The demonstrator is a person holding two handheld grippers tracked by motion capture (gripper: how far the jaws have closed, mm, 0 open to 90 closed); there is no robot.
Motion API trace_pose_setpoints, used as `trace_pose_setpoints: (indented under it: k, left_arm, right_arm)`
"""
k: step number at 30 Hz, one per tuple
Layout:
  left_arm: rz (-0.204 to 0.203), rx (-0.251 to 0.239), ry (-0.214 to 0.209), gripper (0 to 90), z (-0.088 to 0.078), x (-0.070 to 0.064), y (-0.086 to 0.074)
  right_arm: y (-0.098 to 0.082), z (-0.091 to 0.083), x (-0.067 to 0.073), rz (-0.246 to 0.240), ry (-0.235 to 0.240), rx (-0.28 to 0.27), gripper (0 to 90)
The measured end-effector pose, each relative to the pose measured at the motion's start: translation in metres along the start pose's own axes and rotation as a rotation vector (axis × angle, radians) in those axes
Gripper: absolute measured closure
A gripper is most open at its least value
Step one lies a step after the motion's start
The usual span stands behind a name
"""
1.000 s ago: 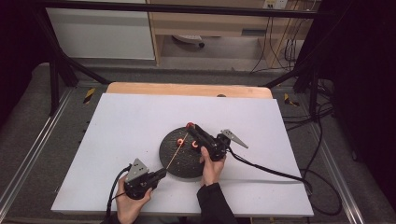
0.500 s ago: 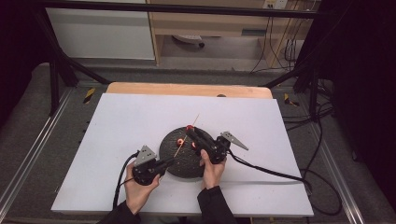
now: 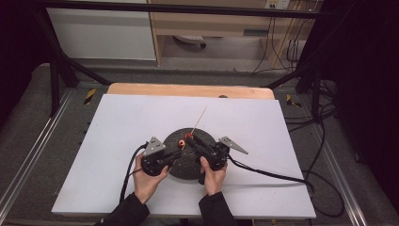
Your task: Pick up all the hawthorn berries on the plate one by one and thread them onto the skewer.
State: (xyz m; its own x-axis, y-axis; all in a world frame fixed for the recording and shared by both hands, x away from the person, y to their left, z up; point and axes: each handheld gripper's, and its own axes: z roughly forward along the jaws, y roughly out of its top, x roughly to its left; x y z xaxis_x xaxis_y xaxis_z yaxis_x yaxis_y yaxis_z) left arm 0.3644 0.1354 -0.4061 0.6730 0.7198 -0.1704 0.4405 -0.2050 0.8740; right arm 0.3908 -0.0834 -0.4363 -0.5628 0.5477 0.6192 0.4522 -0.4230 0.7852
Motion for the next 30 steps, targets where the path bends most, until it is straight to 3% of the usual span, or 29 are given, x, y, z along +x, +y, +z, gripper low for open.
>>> trace_pose_setpoints:
  k: [9,10,11,12,16,19,20,22,27,28,29,30]
  left_arm:
    - [0.011,0.008,-0.007,88.6,-0.001,0.002,-0.004]
    - [0.01,0.008,-0.008,88.6,-0.003,0.003,-0.004]
    - [0.008,0.006,-0.007,88.6,-0.004,0.004,-0.005]
    - [0.01,0.005,-0.007,88.6,-0.008,0.006,-0.006]
    - [0.018,0.01,-0.003,88.6,-0.015,0.009,-0.01]
    - [0.022,0.016,-0.003,88.6,-0.024,0.014,-0.015]
    - [0.027,0.018,0.001,88.6,-0.027,0.015,-0.016]
    - [0.031,0.02,0.003,88.6,-0.036,0.02,-0.021]
    - [0.044,0.035,0.008,88.5,-0.049,0.027,-0.028]
    - [0.049,0.042,0.009,88.5,-0.053,0.029,-0.03]
    - [0.055,0.048,0.012,88.5,-0.056,0.03,-0.032]
    - [0.059,0.051,0.018,88.5,-0.058,0.031,-0.034]
  right_arm:
    - [-0.001,-0.001,0.0,-0.014,-0.011,0.055,58.5]
    - [0.002,-0.003,0.001,-0.027,-0.015,0.068,51.5]
    - [0.002,-0.003,0.001,-0.027,-0.015,0.068,51.5]
    - [0.005,-0.005,0.002,-0.062,-0.022,0.087,47.8]
    - [0.014,-0.008,0.003,-0.106,-0.03,0.121,34.9]
    - [0.024,-0.011,0.002,-0.148,-0.045,0.175,28.3]
    - [0.027,-0.012,0.002,-0.163,-0.05,0.196,20.7]
    - [0.031,-0.013,0.001,-0.186,-0.067,0.23,15.3]
    - [0.041,-0.015,-0.004,-0.262,-0.102,0.342,7.3]
    - [0.041,-0.015,-0.004,-0.262,-0.102,0.342,7.3]
    - [0.045,-0.015,-0.007,-0.291,-0.121,0.398,5.6]
    - [0.046,-0.015,-0.008,-0.306,-0.129,0.416,5.2]
